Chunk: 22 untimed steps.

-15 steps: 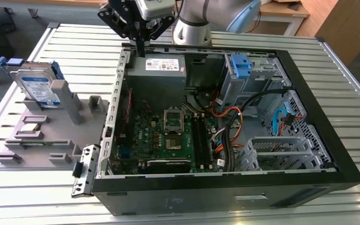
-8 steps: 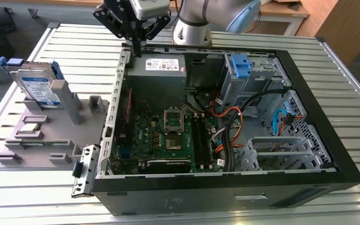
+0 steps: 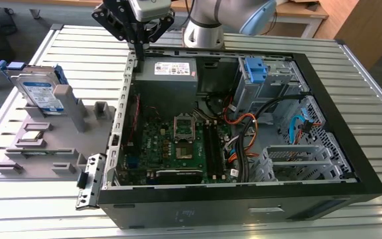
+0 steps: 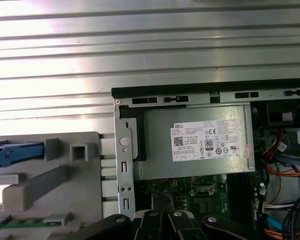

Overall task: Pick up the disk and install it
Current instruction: 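Reach for the disk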

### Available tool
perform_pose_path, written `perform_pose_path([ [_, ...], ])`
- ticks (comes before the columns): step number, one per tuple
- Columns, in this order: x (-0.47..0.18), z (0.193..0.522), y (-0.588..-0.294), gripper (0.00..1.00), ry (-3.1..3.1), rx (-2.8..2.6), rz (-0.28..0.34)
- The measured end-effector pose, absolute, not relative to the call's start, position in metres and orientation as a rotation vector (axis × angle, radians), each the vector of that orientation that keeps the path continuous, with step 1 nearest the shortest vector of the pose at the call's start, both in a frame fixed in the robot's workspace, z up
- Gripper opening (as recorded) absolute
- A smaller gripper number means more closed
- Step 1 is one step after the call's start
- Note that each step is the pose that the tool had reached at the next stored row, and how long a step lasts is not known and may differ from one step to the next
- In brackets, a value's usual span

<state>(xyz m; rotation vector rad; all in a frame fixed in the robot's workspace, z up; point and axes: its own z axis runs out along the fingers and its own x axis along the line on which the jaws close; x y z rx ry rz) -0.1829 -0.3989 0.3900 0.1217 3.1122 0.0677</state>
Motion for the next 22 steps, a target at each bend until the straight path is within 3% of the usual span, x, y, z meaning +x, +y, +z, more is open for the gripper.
perform_pose_path([
  [22, -0.196, 0.389, -0.399, 0.11, 3.112, 0.123, 0.068],
])
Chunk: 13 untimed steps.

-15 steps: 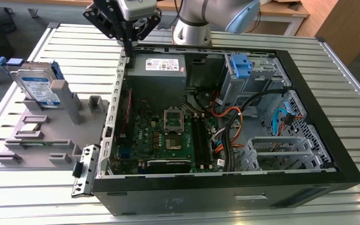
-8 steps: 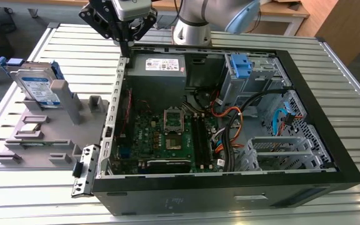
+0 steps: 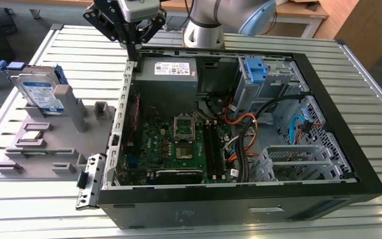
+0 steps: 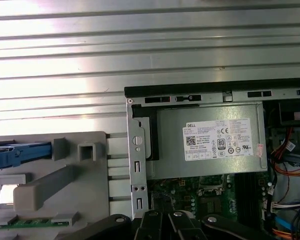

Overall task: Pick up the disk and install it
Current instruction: 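Reach for the disk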

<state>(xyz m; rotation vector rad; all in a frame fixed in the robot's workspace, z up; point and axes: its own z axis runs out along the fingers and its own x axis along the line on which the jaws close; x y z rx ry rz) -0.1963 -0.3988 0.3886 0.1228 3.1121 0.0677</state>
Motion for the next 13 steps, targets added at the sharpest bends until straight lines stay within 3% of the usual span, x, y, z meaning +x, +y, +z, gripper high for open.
perform_pose_path([
  [13, -0.2061, 0.3866, -0.3962, 0.11, 3.112, 0.123, 0.068],
])
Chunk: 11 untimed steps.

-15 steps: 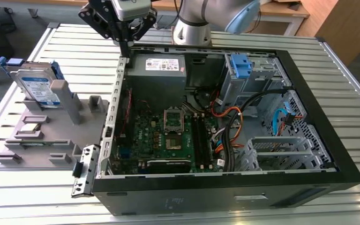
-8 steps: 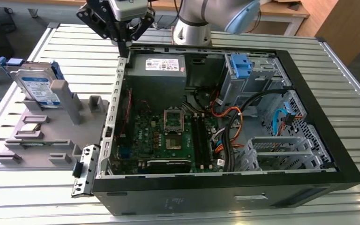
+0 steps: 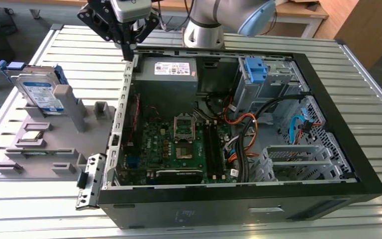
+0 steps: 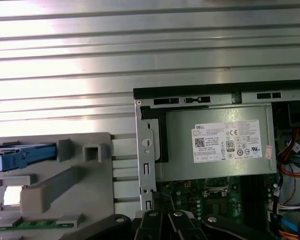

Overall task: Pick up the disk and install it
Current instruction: 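Reach for the disk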

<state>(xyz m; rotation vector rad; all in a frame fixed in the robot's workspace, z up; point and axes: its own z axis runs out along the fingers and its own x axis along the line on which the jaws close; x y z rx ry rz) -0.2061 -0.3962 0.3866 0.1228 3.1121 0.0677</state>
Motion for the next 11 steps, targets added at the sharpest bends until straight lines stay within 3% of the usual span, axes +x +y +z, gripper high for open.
perform_pose_path([
  [11, -0.217, 0.384, -0.394, 0.11, 3.112, 0.123, 0.067],
])
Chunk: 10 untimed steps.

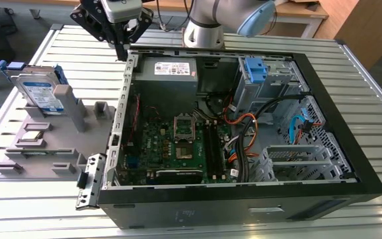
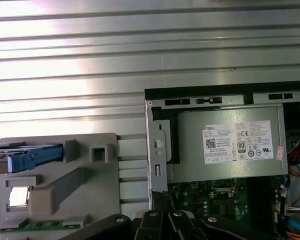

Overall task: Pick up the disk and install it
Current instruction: 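Reach for the disk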

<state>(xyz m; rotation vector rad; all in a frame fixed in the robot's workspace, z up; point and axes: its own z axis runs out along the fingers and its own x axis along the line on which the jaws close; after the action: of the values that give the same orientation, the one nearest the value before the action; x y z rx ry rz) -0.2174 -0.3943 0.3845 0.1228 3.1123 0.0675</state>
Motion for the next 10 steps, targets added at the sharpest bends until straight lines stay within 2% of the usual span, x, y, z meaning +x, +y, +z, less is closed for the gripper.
perform_pose_path([
  [10, -0.2256, 0.3826, -0.3928, 0.11, 3.112, 0.123, 0.068],
])
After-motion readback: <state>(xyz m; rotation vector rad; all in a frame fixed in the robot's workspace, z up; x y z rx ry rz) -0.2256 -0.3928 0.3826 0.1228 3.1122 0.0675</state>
